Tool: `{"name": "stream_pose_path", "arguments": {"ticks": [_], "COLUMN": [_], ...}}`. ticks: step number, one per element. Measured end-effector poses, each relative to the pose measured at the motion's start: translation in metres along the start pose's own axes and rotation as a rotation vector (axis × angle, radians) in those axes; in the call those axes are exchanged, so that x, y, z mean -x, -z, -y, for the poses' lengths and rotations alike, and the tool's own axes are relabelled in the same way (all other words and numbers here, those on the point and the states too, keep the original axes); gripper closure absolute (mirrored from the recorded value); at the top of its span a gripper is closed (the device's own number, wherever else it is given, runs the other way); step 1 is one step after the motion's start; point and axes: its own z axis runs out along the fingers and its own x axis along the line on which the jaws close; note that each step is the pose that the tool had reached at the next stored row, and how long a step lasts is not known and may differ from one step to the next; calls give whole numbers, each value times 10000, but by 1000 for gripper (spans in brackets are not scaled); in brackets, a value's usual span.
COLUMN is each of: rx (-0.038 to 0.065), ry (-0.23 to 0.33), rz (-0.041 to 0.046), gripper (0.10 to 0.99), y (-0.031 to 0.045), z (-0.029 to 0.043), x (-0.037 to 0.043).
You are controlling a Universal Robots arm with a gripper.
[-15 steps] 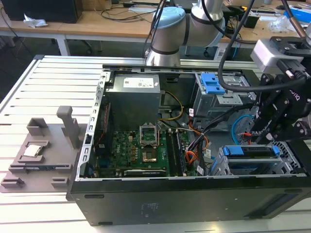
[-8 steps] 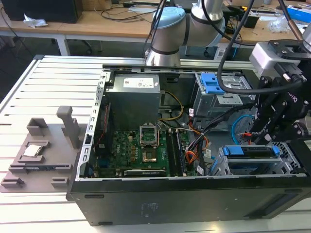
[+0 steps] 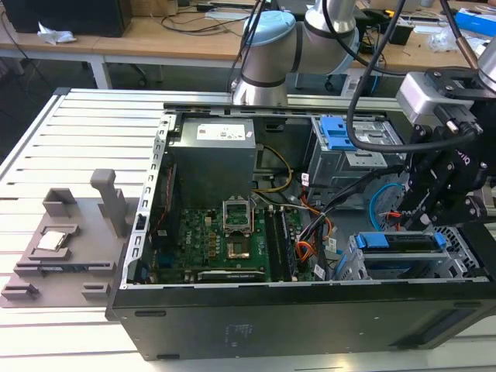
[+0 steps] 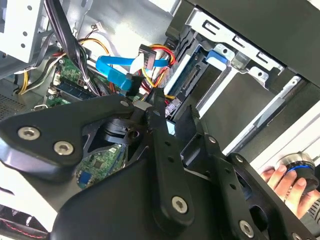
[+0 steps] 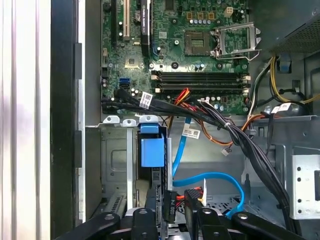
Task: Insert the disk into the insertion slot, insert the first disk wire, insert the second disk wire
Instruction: 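Insert the first disk wire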
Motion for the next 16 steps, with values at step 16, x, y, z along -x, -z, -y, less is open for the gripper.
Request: {"name": "stream_pose_path", "arguments": {"ticks": [16], "rx": [0], "ry": [2], "rz": [3], "gripper": [922], "y": [-2], "z": [8], "x": [0]}}
